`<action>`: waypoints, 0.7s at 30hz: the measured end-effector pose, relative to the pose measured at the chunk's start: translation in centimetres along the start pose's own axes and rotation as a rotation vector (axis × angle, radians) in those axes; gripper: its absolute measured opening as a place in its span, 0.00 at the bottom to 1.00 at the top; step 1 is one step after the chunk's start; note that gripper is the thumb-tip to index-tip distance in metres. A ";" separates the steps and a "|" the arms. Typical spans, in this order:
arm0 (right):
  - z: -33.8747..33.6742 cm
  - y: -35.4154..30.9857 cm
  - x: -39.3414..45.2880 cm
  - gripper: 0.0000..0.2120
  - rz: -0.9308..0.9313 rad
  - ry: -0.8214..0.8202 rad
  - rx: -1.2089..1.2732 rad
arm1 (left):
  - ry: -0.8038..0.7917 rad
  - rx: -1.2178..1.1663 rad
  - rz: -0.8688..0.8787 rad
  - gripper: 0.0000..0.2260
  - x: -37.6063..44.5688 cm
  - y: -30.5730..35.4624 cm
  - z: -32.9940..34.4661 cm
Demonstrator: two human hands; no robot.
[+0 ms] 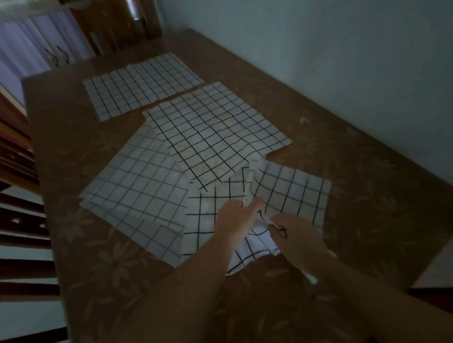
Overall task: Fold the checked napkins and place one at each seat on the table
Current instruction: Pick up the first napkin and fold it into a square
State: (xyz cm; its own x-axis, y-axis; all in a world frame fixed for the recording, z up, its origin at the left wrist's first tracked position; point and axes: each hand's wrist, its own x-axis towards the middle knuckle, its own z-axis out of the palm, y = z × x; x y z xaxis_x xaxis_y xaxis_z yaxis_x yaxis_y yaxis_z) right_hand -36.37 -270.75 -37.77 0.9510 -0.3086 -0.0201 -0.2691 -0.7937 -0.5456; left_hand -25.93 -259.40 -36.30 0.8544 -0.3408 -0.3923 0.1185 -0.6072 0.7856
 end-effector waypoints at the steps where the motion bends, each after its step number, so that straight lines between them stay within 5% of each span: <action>1: -0.3 -0.5 -0.3 0.11 -0.009 -0.014 -0.007 | 0.004 -0.020 -0.018 0.20 -0.2 0.6 -0.3; 8: -4.3 -4.8 -0.8 0.12 -0.003 -0.190 0.136 | 0.088 0.060 0.112 0.19 -1.5 2.8 -4.0; 13: -8.5 -7.0 1.8 0.10 -0.061 0.110 0.073 | 0.070 0.188 0.406 0.21 -3.7 4.9 -10.4; 16: -11.0 -10.0 3.5 0.26 -0.176 0.255 -0.061 | 0.017 0.295 0.523 0.19 -5.5 6.1 -14.3; 19: -13.3 -14.1 4.0 0.34 -0.351 0.268 -0.322 | -0.002 0.361 0.565 0.15 -7.6 6.8 -17.7; 21: -14.2 -16.8 4.0 0.26 -0.441 0.210 -0.427 | 0.008 0.413 0.595 0.08 -9.2 7.2 -19.7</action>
State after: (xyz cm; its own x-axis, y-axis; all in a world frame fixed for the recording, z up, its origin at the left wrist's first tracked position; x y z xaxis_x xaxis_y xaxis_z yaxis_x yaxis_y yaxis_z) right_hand -30.23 -266.10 -16.85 0.9477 0.0328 0.3174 0.0622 -0.9946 -0.0831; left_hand -22.99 -246.48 -17.60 0.7183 -0.6940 0.0500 -0.5674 -0.5426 0.6194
